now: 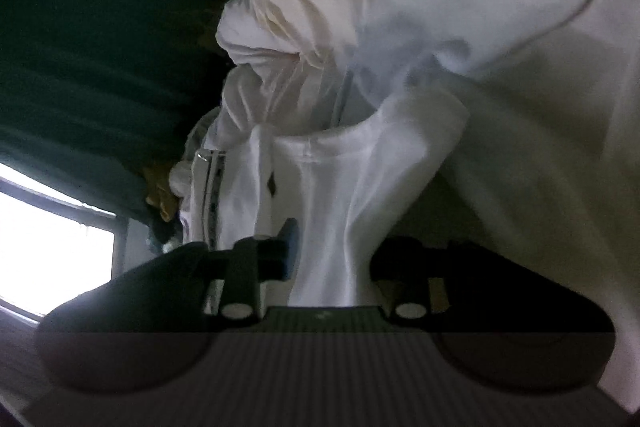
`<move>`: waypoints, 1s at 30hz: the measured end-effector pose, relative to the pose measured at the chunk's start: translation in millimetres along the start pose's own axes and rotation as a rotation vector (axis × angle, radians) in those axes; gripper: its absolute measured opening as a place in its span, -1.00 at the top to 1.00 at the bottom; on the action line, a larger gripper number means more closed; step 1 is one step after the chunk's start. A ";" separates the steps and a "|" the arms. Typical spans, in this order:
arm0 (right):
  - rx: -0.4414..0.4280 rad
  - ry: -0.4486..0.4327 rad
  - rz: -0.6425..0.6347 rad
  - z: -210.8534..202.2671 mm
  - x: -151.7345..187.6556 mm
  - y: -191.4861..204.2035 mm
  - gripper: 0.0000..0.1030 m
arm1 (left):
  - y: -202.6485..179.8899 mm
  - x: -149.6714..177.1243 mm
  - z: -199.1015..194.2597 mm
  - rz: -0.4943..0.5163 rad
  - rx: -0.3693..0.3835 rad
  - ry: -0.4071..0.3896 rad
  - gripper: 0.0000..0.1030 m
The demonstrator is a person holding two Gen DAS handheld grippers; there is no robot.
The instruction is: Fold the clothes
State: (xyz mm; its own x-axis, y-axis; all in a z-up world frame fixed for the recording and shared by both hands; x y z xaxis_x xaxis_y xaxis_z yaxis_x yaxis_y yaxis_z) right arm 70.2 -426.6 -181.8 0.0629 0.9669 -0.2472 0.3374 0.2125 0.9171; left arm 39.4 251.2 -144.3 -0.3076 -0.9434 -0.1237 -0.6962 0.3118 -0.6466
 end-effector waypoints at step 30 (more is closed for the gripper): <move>-0.118 -0.188 -0.130 -48.4 -19.0 44.9 0.89 | -32.4 -22.2 -86.8 0.168 0.059 -0.064 0.97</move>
State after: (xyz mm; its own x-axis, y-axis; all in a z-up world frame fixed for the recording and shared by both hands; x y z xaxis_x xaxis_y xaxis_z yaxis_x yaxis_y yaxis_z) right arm 38.7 -428.5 -120.8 0.2032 0.8897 -0.4087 0.2429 0.3586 0.9013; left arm 12.5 271.8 -55.3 -0.3727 -0.8847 -0.2801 -0.5990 0.4599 -0.6556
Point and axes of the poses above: each gripper's, at about its wrist camera, not at the fingertips, and z roughly the way its jaws point, y to its left, x to its underside, the point moved 7 cm from there along z, roughly the way its jaws point, and after that the axes turned 12 degrees about -x, right-handed, at the moved point
